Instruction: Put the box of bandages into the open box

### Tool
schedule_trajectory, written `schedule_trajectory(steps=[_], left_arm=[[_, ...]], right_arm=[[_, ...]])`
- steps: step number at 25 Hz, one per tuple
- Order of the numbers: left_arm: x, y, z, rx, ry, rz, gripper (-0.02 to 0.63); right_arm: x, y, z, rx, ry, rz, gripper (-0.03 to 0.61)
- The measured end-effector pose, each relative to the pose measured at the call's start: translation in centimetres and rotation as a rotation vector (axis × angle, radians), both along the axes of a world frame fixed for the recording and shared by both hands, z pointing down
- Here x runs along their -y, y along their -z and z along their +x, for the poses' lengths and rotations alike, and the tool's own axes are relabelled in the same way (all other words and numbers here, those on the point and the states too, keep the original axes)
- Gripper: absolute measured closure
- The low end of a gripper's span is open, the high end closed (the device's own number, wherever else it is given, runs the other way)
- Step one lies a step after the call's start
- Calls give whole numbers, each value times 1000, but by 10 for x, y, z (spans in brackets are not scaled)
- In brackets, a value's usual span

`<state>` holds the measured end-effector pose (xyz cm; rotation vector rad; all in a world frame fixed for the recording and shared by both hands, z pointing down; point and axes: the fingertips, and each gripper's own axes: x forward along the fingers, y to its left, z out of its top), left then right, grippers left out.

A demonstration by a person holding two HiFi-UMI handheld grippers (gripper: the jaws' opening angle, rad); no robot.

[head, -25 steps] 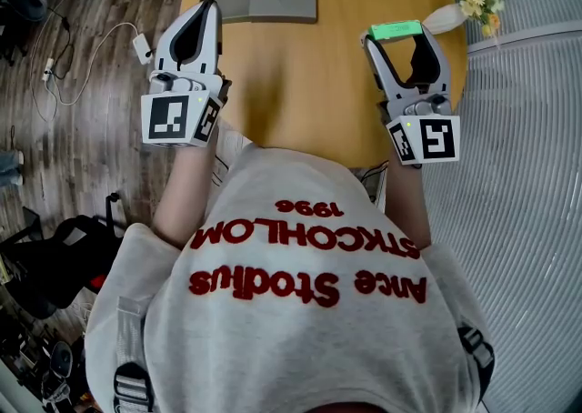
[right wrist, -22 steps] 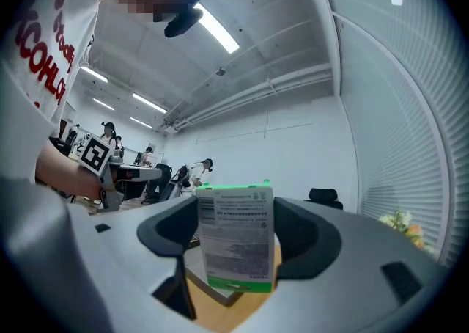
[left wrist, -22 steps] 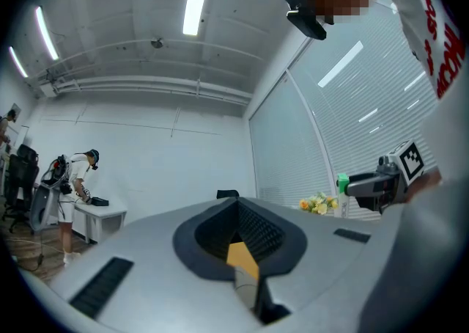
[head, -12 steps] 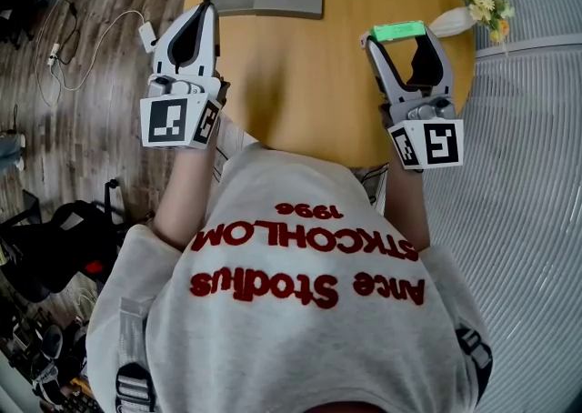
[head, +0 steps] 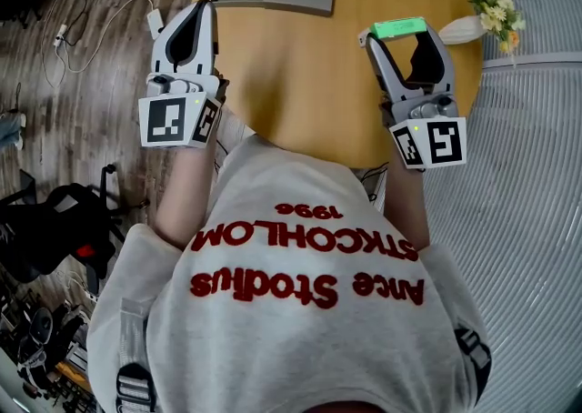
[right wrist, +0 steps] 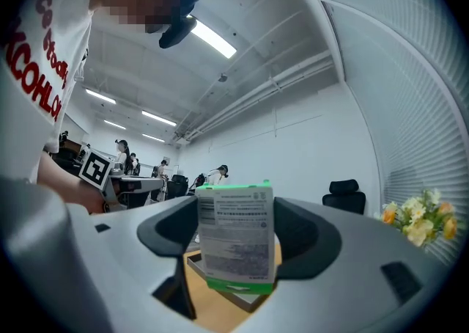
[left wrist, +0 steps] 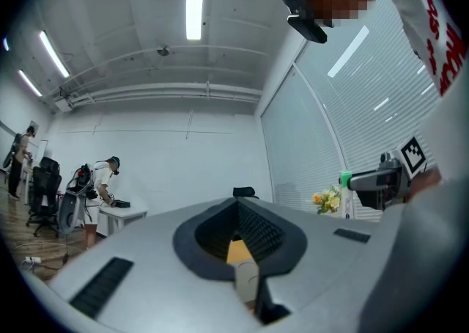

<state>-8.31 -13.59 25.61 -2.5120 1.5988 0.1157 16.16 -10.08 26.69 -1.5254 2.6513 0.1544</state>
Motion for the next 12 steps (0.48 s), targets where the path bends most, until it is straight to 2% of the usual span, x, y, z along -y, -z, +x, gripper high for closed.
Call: schedule_trajectory(steps=[12], left_arm=[[15, -12, -21, -5, 28, -26, 607]], right_arm=[[20, -4, -33, -16, 81, -49, 252]])
